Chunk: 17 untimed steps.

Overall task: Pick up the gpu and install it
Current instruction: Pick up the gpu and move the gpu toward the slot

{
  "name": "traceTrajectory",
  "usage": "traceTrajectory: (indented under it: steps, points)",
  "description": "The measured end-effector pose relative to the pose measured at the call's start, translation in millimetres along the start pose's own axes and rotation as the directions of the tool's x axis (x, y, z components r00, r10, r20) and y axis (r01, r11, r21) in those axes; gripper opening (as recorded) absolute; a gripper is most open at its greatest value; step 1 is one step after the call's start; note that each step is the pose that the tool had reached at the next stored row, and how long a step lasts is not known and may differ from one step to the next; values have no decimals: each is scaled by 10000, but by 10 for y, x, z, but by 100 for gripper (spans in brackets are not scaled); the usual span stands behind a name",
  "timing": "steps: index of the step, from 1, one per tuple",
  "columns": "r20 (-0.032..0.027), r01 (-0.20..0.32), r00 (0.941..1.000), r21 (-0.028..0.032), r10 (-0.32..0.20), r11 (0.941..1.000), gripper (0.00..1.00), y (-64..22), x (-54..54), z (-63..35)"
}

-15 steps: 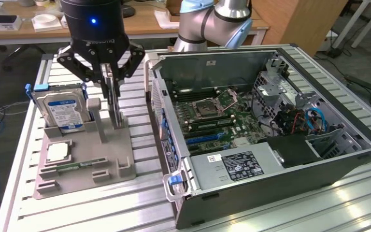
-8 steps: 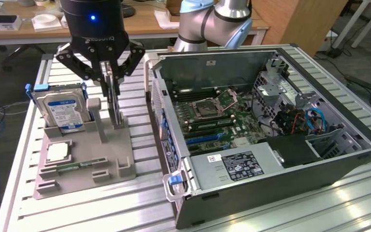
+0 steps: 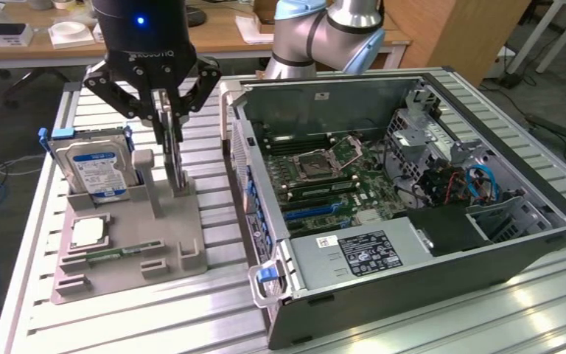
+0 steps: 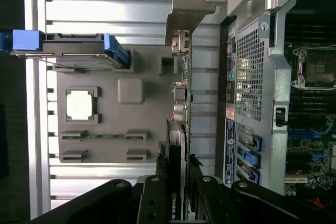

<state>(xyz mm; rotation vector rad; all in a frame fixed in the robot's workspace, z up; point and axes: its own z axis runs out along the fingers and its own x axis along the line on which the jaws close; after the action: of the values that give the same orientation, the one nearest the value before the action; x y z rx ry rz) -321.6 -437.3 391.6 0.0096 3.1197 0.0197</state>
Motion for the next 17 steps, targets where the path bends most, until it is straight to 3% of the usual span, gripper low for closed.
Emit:
traceTrajectory:
  steps: [17]
  points:
    - [1, 0, 10000, -1, 0, 10000, 26, 1, -2, -97]
